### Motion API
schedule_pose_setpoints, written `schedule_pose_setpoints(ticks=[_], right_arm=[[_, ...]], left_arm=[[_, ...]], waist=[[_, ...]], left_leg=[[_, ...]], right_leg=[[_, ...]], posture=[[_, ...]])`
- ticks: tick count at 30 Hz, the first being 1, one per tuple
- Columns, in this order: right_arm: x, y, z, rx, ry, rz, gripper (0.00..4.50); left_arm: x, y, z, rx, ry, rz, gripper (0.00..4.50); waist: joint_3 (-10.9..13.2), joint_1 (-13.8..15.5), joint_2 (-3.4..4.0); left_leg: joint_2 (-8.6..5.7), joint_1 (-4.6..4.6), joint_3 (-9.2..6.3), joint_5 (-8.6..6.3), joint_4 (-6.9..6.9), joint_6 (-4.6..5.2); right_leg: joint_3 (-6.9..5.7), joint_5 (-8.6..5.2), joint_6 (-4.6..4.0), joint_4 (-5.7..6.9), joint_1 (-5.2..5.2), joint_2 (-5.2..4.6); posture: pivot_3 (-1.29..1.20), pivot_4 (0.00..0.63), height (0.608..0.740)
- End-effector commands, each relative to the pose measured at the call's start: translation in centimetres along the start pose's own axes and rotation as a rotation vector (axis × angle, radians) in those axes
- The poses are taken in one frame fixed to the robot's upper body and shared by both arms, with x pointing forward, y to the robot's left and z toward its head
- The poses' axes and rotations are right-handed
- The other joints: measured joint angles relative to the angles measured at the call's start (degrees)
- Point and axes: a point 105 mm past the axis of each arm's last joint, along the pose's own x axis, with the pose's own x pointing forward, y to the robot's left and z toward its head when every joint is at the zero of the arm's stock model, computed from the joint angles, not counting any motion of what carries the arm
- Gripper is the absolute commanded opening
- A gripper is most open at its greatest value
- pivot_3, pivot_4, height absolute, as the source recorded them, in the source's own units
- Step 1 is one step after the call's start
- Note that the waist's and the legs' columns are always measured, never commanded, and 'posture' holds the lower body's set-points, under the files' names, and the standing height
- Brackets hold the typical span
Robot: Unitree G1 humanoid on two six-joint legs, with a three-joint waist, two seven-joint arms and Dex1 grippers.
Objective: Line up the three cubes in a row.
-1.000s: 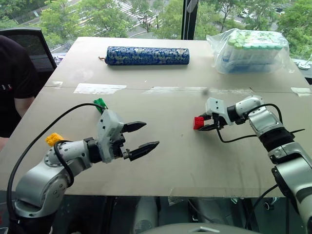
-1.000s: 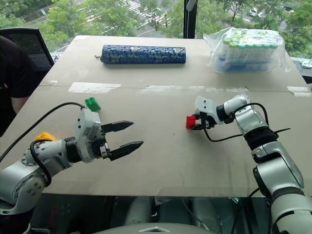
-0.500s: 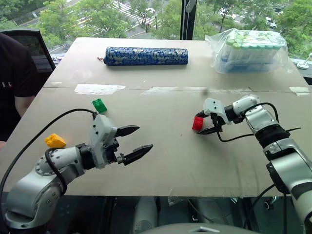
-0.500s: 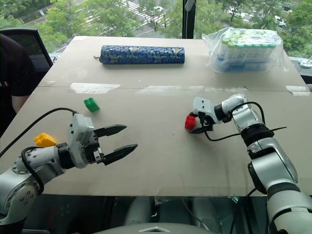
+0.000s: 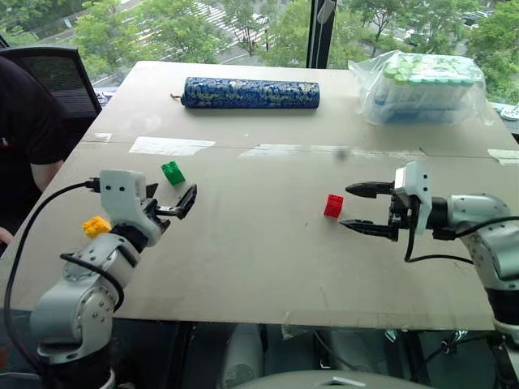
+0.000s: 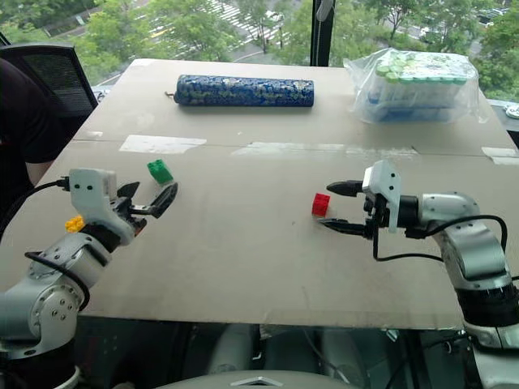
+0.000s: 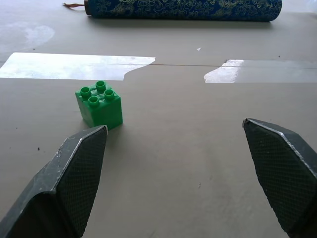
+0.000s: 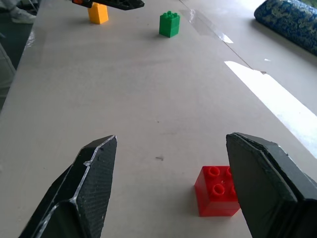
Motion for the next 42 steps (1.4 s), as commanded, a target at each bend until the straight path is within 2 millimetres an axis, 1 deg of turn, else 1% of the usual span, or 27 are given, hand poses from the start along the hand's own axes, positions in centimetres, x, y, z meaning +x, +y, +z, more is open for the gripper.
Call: schedule_pose_setpoints(ticks=[1,3,7,11,16,18,20,21,23,24,25,26,27,28,30,32,33,34,36,38,40,42], right_arm=[[-0.4,1.4,3.0,-0.051,-0.092,-0.032,3.60],[-0.7,2.3,4.2,-0.102,-0.152,-0.052,3.60],[-1.3,3.5,5.2,-0.114,-0.203,-0.058,3.60],[-1.7,3.6,5.1,-0.124,-0.180,-0.092,3.60],[-1.9,3.7,5.1,-0.130,-0.169,-0.116,3.60],[-2.0,3.7,5.1,-0.134,-0.164,-0.126,3.68],[-2.1,3.8,5.2,-0.134,-0.161,-0.130,3.68],[-2.2,3.8,5.1,-0.129,-0.159,-0.136,3.68],[-2.5,3.9,4.9,-0.121,-0.150,-0.148,3.68],[-2.6,3.9,4.8,-0.117,-0.147,-0.158,3.68],[-2.7,3.9,4.7,-0.116,-0.144,-0.170,3.68],[-2.9,3.8,4.7,-0.123,-0.140,-0.187,3.68],[-3.1,3.7,4.4,-0.121,-0.129,-0.209,3.68],[-3.4,3.6,4.1,-0.115,-0.117,-0.228,3.68],[-3.8,3.7,3.8,-0.105,-0.115,-0.260,3.68],[-4.2,4.1,3.5,-0.083,-0.114,-0.264,3.68],[-4.4,4.3,3.3,-0.069,-0.111,-0.267,3.68],[-4.5,4.4,3.2,-0.062,-0.107,-0.272,3.68],[-4.7,4.6,2.9,-0.050,-0.090,-0.279,3.68],[-5.0,5.0,2.7,-0.039,-0.076,-0.279,3.68],[-5.3,5.3,2.7,-0.027,-0.073,-0.280,3.68],[-5.8,5.8,2.6,-0.009,-0.065,-0.281,3.68]], left_arm=[[1.6,2.6,0.7,0.017,0.007,0.142,4.50],[3.0,3.5,0.4,0.003,0.036,0.210,4.50],[5.2,4.2,0.1,-0.058,0.047,0.295,4.50],[7.2,4.0,-0.6,-0.077,0.060,0.315,4.50],[8.7,4.2,-1.2,-0.082,0.044,0.334,4.50],[9.0,4.3,-1.5,-0.081,0.041,0.327,3.99],[9.1,4.5,-1.6,-0.068,0.032,0.326,3.33],[9.2,4.6,-1.4,-0.066,0.015,0.318,2.75],[9.3,4.7,-1.1,-0.058,-0.007,0.284,1.80],[9.3,4.7,-1.0,-0.053,-0.016,0.258,1.49],[9.3,4.6,-0.8,-0.044,-0.025,0.223,1.32],[9.3,4.4,-0.5,-0.030,-0.036,0.176,1.33],[9.4,3.5,0.0,-0.016,-0.058,0.082,1.33],[9.3,2.2,0.6,0.012,-0.083,-0.032,1.33],[8.8,-0.8,1.4,0.074,-0.128,-0.274,1.33],[7.6,-4.5,1.6,0.063,-0.073,-0.590,1.33],[6.8,-6.1,1.4,0.127,-0.050,-0.728,1.33],[6.2,-7.2,0.9,0.202,-0.023,-0.837,1.33],[5.3,-8.9,-0.3,0.342,0.012,-1.024,1.33],[5.0,-10.3,-1.3,0.422,0.049,-1.184,1.33],[5.6,-11.2,-1.9,0.501,0.064,-1.277,1.33],[6.6,-12.4,-1.8,0.558,0.066,-1.341,1.33]], waist=[[0.00,-0.03,-0.01],[0.00,0.25,-0.01],[-0.03,0.36,-0.09],[-0.02,0.36,-0.15],[-0.03,0.18,-0.16],[-0.03,0.20,-0.16],[-0.02,0.28,-0.17],[-0.03,0.30,-0.17],[-0.03,0.32,-0.18],[-0.03,0.31,-0.19],[-0.03,0.31,-0.19],[-0.03,0.31,-0.19],[-0.03,0.31,-0.19],[-0.03,0.30,-0.19],[-0.04,0.48,-0.21],[-0.05,0.54,-0.21],[-0.05,0.46,-0.21],[-0.05,0.37,-0.21],[-0.08,0.24,-0.15],[-0.08,0.30,-0.15],[-0.08,0.43,-0.15],[-0.07,0.42,-0.16]], left_leg=[[0.00,0.00,-0.02,0.00,0.00,0.00],[-0.01,-0.02,-0.10,0.00,0.00,0.00],[-0.06,-0.11,-0.11,0.00,0.01,0.00],[-0.07,-0.18,-0.13,0.00,0.17,0.01],[-0.07,-0.16,-0.13,0.00,0.19,0.01],[-0.07,-0.16,-0.14,0.00,0.19,0.00],[-0.07,-0.17,-0.13,0.00,0.19,0.00],[-0.07,-0.17,-0.13,0.00,0.19,0.00],[-0.07,-0.18,-0.13,0.00,0.19,0.00],[-0.07,-0.17,-0.13,0.00,0.19,0.00],[-0.07,-0.17,-0.13,0.00,0.19,0.00],[-0.07,-0.17,-0.13,0.00,0.19,0.00],[-0.07,-0.17,-0.13,0.00,0.19,0.00],[-0.07,-0.18,-0.13,0.00,0.19,0.00],[-0.07,-0.19,-0.12,0.00,0.20,0.00],[-0.07,-0.21,-0.15,0.01,0.21,-0.01],[-0.07,-0.20,-0.14,0.01,0.22,-0.01],[-0.07,-0.18,-0.15,0.00,0.23,0.00],[-0.07,-0.11,-0.16,0.00,0.23,0.00],[-0.07,-0.07,-0.19,0.00,0.23,0.01],[-0.07,-0.07,-0.26,0.00,0.28,0.01],[-0.07,-0.13,-0.32,-0.01,0.41,0.03]], right_leg=[[-0.01,0.00,0.00,0.01,0.00,0.00],[-0.07,0.00,0.00,0.01,0.00,0.03],[-0.10,0.00,0.03,-0.09,0.00,0.00],[-0.10,0.05,0.10,-0.07,0.00,-0.02],[-0.08,0.06,0.11,-0.04,0.01,0.01],[-0.08,0.05,0.11,-0.04,0.01,0.01],[-0.09,0.05,0.11,-0.05,0.01,0.01],[-0.09,0.05,0.11,-0.06,0.01,0.00],[-0.10,0.06,0.12,-0.05,0.01,0.00],[-0.10,0.06,0.12,-0.05,0.01,0.00],[-0.11,0.06,0.12,-0.05,0.01,0.00],[-0.11,0.06,0.12,-0.04,0.01,0.00],[-0.11,0.06,0.12,-0.04,0.01,0.00],[-0.12,0.06,0.12,-0.05,0.01,0.00],[-0.13,0.05,0.12,-0.05,0.02,-0.02],[-0.25,0.05,0.11,-0.08,0.06,-0.04],[-0.25,0.05,0.11,-0.08,0.07,-0.05],[-0.24,0.05,0.12,-0.08,0.09,-0.05],[-0.23,0.05,0.11,-0.05,0.15,-0.03],[-0.24,0.05,0.11,-0.05,0.19,0.01],[-0.32,0.04,0.10,-0.06,0.26,0.02],[-0.38,0.04,0.10,-0.07,0.31,0.02]], posture=[[0.00,0.150,0.740],[0.00,0.150,0.740],[0.00,0.150,0.740],[0.00,0.150,0.740],[0.00,0.150,0.740],[0.00,0.150,0.740],[0.00,0.150,0.740],[0.00,0.150,0.740],[0.00,0.150,0.740],[0.00,0.150,0.740],[0.00,0.150,0.740],[0.00,0.150,0.740],[0.00,0.150,0.740],[0.00,0.150,0.740],[0.00,0.150,0.740],[0.00,0.150,0.740],[0.00,0.150,0.740],[0.00,0.150,0.740],[0.00,0.150,0.740],[0.00,0.150,0.740],[0.00,0.150,0.740],[0.00,0.150,0.740]])
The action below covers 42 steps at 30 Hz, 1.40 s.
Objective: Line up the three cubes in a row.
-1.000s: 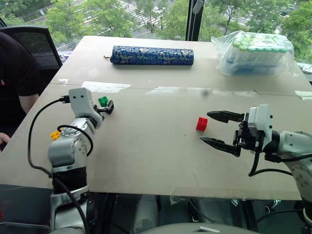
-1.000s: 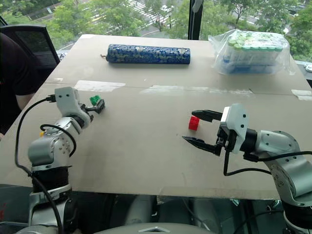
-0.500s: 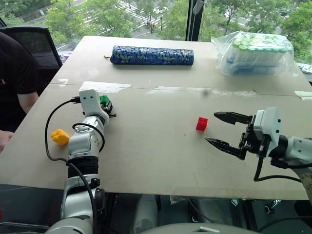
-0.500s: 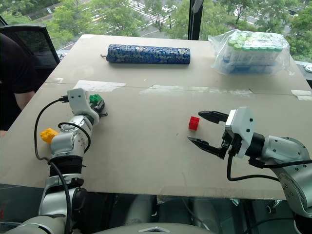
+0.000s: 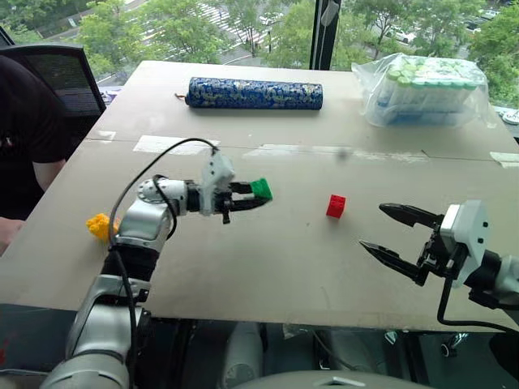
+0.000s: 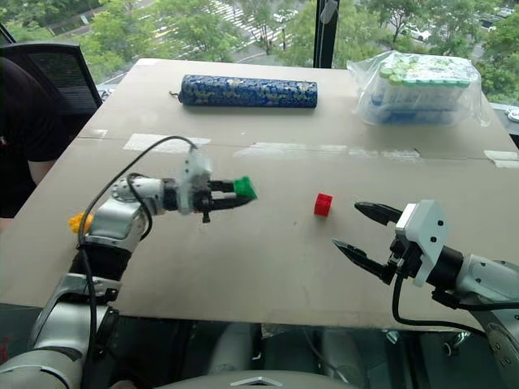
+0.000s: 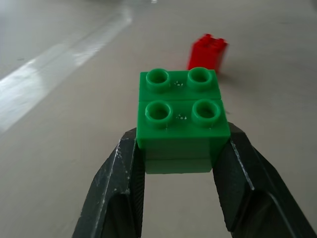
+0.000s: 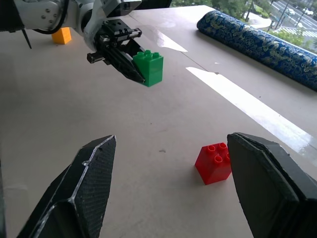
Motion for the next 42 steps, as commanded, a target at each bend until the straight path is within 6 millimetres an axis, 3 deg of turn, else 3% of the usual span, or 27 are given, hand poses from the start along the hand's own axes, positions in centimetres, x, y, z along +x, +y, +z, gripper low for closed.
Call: schedule_pose_setpoints(ticks=[1,9,15,42], right_arm=[[-0.9,0.6,1.0,-0.025,-0.013,0.003,3.68],[-2.2,0.7,0.5,-0.013,0.018,-0.042,3.68],[-2.6,0.2,0.4,-0.016,0.037,-0.047,3.68],[-3.8,0.9,0.5,-0.011,0.084,-0.090,3.68]], left_arm=[[1.4,0.9,0.8,0.107,0.032,-0.094,1.33],[4.6,1.9,1.1,0.143,0.052,-0.171,1.33],[5.8,2.0,1.2,0.139,0.057,-0.179,1.33],[6.6,3.5,0.6,0.138,0.179,-0.098,1.33]], waist=[[0.01,0.00,-0.01],[0.03,-0.58,-0.06],[0.03,-0.57,-0.07],[0.03,-0.19,-0.07]], left_leg=[[0.00,-0.04,-0.04,-0.01,0.05,0.02],[-0.08,-0.13,-0.25,-0.07,0.23,0.12],[-0.08,-0.16,-0.33,-0.07,0.23,0.12],[-0.09,-0.16,-0.38,-0.07,0.23,0.12]], right_leg=[[-0.03,0.00,0.00,-0.03,0.01,0.00],[-0.12,-0.02,0.04,-0.06,0.10,0.00],[-0.17,-0.02,0.04,-0.04,0.10,0.01],[-0.22,-0.02,0.04,-0.03,0.13,0.01]], posture=[[0.00,0.150,0.740],[0.00,0.150,0.740],[0.00,0.150,0.740],[0.00,0.150,0.740]])
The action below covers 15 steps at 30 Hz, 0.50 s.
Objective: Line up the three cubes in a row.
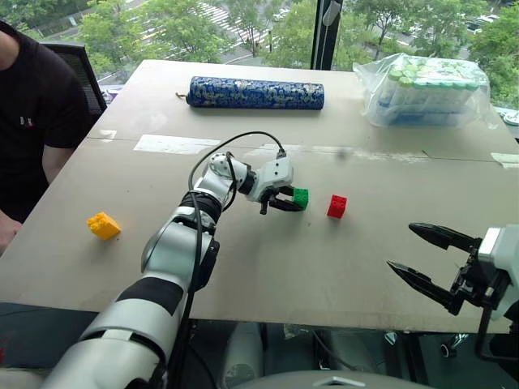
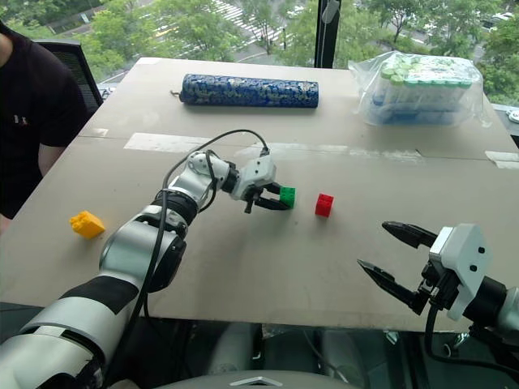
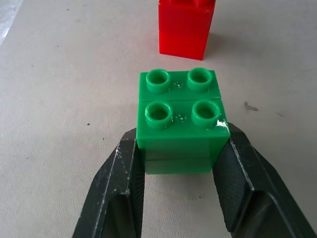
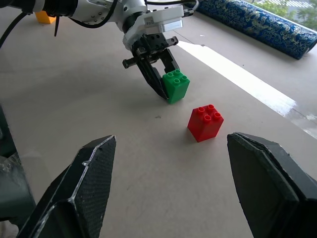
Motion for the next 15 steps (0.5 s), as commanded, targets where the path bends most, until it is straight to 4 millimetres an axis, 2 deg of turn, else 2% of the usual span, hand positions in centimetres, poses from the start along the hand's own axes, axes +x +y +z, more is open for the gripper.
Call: schedule_pose_setpoints(ticks=[1,2,4,9,11,15], right_arm=[[-0.3,0.0,0.9,-0.042,-0.018,-0.012,3.68],[-0.3,0.0,0.9,-0.043,-0.017,-0.012,3.68],[-0.2,-0.1,0.9,-0.045,-0.015,-0.009,3.68],[0.0,-0.4,1.0,-0.058,-0.015,0.004,3.68],[0.3,-0.8,1.2,-0.070,-0.015,0.016,3.68],[1.5,-2.2,2.5,-0.088,-0.050,0.057,3.68]], left_arm=[[-0.4,0.6,1.0,0.035,-0.013,0.012,1.33],[-0.4,0.5,0.9,0.031,-0.011,0.006,1.33],[-0.5,0.5,0.8,0.034,-0.008,0.010,2.35],[-1.1,0.7,1.0,0.011,-0.048,0.023,4.43],[-2.0,0.9,1.1,-0.008,-0.082,0.037,4.47],[-5.6,1.7,1.6,-0.080,-0.207,0.116,4.47]], waist=[[0.00,-0.01,0.00],[0.00,-0.02,0.00],[0.00,-0.01,0.00],[0.00,-0.04,0.00],[0.00,-0.15,0.00],[0.00,-0.75,0.00]], left_leg=[[0.00,0.00,0.00,0.00,0.00,0.00],[0.00,0.00,0.00,0.00,0.00,0.00],[0.00,0.01,0.00,0.00,0.00,0.00],[0.00,0.00,0.00,0.00,0.01,0.00],[0.00,0.01,0.00,0.00,0.00,0.00],[0.00,0.02,0.00,0.00,0.01,0.00]], right_leg=[[0.00,0.00,0.00,0.00,0.00,0.00],[0.00,0.00,0.00,0.00,0.00,0.00],[0.00,0.00,0.00,0.01,0.00,0.00],[0.00,0.00,0.00,0.01,0.00,0.00],[0.00,0.00,0.00,0.01,0.00,0.00],[0.01,0.00,-0.01,0.05,-0.01,0.01]], posture=[[0.00,0.150,0.740],[0.00,0.150,0.740],[0.00,0.150,0.740],[0.00,0.150,0.740],[0.00,0.150,0.740],[0.00,0.150,0.740]])
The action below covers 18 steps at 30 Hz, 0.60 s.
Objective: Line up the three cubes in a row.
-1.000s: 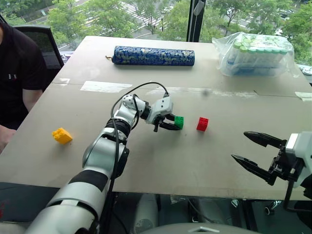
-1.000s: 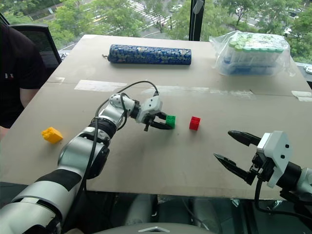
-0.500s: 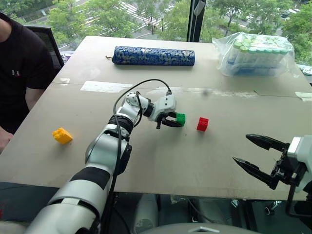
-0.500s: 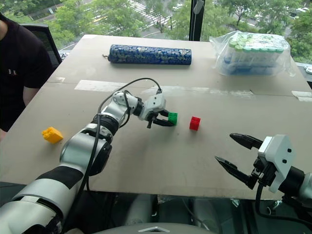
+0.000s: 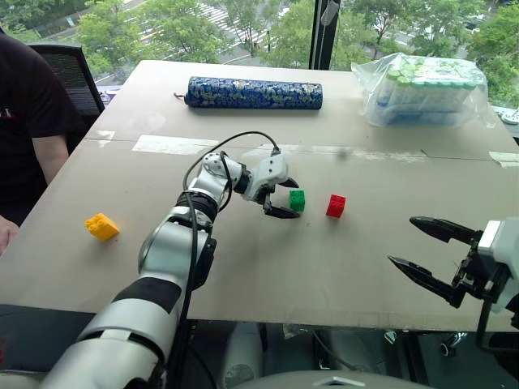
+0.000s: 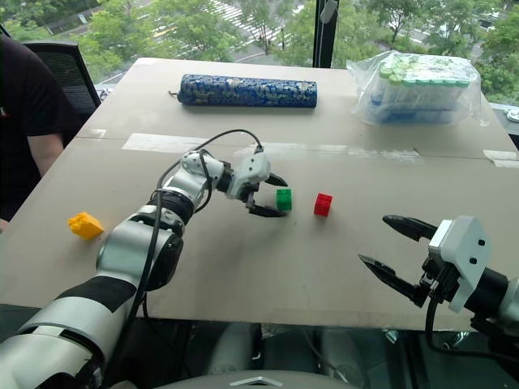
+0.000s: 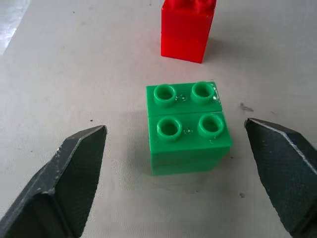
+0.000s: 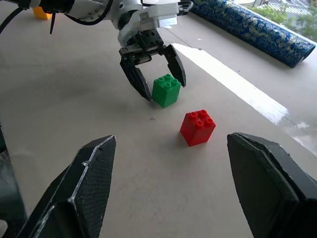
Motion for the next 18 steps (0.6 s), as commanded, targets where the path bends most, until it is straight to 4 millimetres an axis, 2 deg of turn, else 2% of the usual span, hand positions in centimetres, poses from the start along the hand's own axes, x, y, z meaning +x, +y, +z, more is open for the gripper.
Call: schedule_pose_setpoints(ticks=[1,3,5,7,10,15,18], right_arm=[[1.2,-1.1,1.8,-0.011,-0.071,0.057,3.68],[2.0,-1.3,3.2,-0.024,-0.129,0.111,3.68],[2.9,-1.1,4.4,-0.042,-0.181,0.196,3.68],[3.8,-0.6,5.4,-0.039,-0.232,0.301,3.68],[5.2,-0.3,5.8,-0.061,-0.255,0.400,3.68],[7.2,-0.7,6.0,-0.063,-0.279,0.488,3.68],[8.0,-0.5,5.5,-0.076,-0.275,0.544,3.68]], left_arm=[[-4.3,1.4,1.9,-0.038,-0.157,0.104,4.47],[-6.5,1.4,2.0,-0.071,-0.205,0.153,4.47],[-9.6,1.3,1.8,-0.115,-0.250,0.280,4.47],[-13.4,0.8,1.2,-0.177,-0.260,0.511,4.47],[-18.3,-0.3,0.1,-0.263,-0.253,0.891,4.47],[-24.9,-4.4,-2.2,-0.410,-0.183,1.453,4.47],[-27.1,-8.0,-3.3,-0.504,-0.138,1.703,4.47]], waist=[[0.04,-0.79,0.01],[0.05,-1.24,0.06],[0.06,-1.31,0.09],[0.10,-1.96,0.20],[0.14,-2.31,0.18],[0.19,-0.85,0.01],[0.17,-0.13,-0.02]], left_leg=[[0.00,0.03,-0.04,0.00,-0.01,0.00],[0.02,0.06,0.00,0.00,-0.03,0.00],[0.02,0.05,-0.05,0.01,-0.06,0.00],[0.07,0.07,-0.09,0.01,-0.13,-0.02],[0.12,0.03,-0.36,0.01,-0.11,-0.03],[-0.04,0.03,-0.63,0.01,-0.01,-0.02],[-0.15,0.09,-0.66,0.01,0.05,-0.02]], right_leg=[[-0.03,0.00,0.00,0.00,0.03,0.00],[0.04,0.00,-0.01,0.04,0.00,0.00],[0.00,0.00,-0.01,0.06,0.00,0.01],[0.09,0.00,-0.01,0.03,-0.02,0.03],[0.15,0.00,-0.01,0.01,-0.07,0.01],[-0.14,0.01,0.01,0.12,0.04,-0.12],[-0.19,0.02,0.02,0.14,0.17,-0.20]], posture=[[0.00,0.150,0.740],[0.00,0.150,0.740],[0.00,0.150,0.740],[0.00,0.150,0.740],[0.00,0.150,0.740],[0.00,0.150,0.740],[0.00,0.150,0.740]])
